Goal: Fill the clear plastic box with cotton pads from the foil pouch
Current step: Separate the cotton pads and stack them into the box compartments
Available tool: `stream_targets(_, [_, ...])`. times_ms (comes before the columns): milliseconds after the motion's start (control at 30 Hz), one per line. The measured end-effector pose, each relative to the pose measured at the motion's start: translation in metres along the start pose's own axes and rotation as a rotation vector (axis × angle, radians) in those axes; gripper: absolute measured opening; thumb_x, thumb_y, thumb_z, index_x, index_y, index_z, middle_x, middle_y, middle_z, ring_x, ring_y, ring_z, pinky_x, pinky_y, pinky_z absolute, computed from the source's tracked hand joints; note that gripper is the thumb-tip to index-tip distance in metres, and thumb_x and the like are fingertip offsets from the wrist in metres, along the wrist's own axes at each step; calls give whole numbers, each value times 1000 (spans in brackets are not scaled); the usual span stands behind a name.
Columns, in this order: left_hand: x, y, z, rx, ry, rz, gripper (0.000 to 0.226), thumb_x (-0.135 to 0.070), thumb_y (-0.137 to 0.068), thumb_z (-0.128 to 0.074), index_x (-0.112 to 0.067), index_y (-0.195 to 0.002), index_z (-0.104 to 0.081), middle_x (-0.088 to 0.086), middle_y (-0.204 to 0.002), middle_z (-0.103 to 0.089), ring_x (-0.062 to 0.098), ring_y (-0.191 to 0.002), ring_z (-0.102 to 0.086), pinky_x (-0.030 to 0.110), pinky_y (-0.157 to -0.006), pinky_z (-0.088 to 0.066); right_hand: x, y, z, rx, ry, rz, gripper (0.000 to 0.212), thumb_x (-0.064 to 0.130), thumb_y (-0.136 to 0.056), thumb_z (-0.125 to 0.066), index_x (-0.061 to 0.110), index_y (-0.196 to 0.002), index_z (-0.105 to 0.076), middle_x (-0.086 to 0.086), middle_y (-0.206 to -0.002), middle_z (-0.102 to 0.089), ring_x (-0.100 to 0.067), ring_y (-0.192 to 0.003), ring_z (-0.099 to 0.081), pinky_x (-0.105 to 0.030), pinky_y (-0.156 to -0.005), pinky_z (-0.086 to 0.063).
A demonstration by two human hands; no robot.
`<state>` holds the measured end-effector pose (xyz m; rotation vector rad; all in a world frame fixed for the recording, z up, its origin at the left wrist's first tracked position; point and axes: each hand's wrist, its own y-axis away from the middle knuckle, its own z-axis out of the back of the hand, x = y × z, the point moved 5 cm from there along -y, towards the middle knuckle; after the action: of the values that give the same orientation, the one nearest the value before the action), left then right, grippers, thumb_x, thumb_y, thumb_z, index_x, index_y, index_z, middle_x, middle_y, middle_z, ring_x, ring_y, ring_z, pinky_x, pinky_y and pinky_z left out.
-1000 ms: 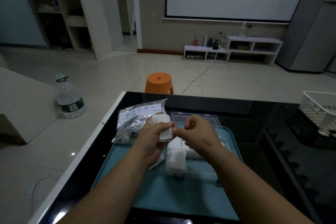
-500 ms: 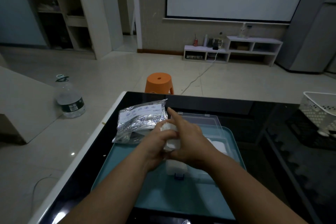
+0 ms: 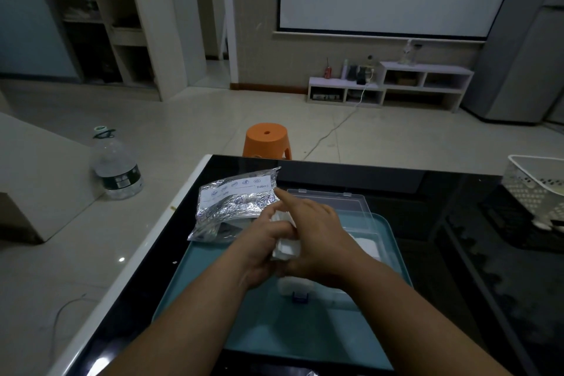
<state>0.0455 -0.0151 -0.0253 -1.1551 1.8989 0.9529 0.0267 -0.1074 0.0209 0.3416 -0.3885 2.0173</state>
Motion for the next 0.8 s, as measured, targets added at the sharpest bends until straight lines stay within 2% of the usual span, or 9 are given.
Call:
stream_targets(133, [-1,1,0,-24,-26,6,57,12,-73,-50,-12,-125,-51,17,-96,-62,26,-74,-64,30,-55,-50,-1,-2,1,9,30,-24,112,37,-73,-79,38,-153,0,7,-150,-37,-15,-140,-26,-34,-117,-9])
stream_targets(267, [-1,1,-2,-82,-85,38,24,7,-78,-46,-10,-92,-56,8,-66,-62,20,-57,-61,23,-49,-43,-5,-3,0,33,-15,-31,116,39,-69,-81,36,-154,-1,6,-152,-34,-16,-142,-25,-38,-117,-14])
stream_targets(300, [-1,1,-1,-119,-84,46,20,5,-79,-46,-9,-90,-55,8,-65,-62,20,-55,-61,23,-49,-44,-7,-2,1,51,-65,-51,118,37,-68,-81,35,-154,0,6,-155,-28,-17,-143,-22,-41,-119,-16])
stream_targets(367, [-2,-1,3,-181,-65,51,24,3,-80,-43,0,-99,-56,14,-74,-68,21,-56,-66,24,-49,-48,-14,-1,6,64,-225,-111,114,26,-69,-78,34,-154,-2,4,-159,-22,-20,-145,-21,-47,-118,-22])
stream_targets(467, [-4,-5,9,-262,-47,31,40,2,-81,-41,9,-120,-50,20,-89,-69,24,-63,-69,26,-49,-52,-26,2,19,-2,-431,-189,97,20,-73,-67,33,-153,-13,2,-156,-28,-20,-139,-32,-43,-112,-35])
stream_targets(567, [-8,-6,9,-324,-86,-26,26,2,-85,-46,1,-110,-54,16,-84,-61,25,-65,-60,29,-56,-50,-39,4,25,-91,-502,-288,67,11,-84,-61,26,-143,-33,-4,-145,-44,-19,-127,-44,-36,-102,-43])
stream_targets(633, [-9,-6,6,-331,-117,-43,16,3,-86,-51,-5,-100,-53,14,-81,-57,24,-65,-57,32,-61,-49,-51,6,23,-126,-579,-391,47,13,-87,-61,23,-130,-45,-5,-130,-55,-19,-114,-55,-40,-97,-50])
stream_targets(700, [-8,-5,3,-313,-140,-34,16,3,-86,-55,-4,-101,-55,15,-81,-61,25,-65,-60,34,-63,-51,-61,7,19,-125,-634,-482,28,19,-88,-63,24,-113,-51,-4,-114,-59,-19,-101,-59,-43,-92,-53])
stream_targets(800, [-3,-6,-1,-262,-154,-19,21,0,-86,-62,0,-108,-59,18,-88,-70,26,-69,-68,33,-62,-57,-65,8,12,-76,-745,-550,21,27,-89,-66,20,-104,-52,-6,-105,-59,-22,-95,-62,-41,-87,-56])
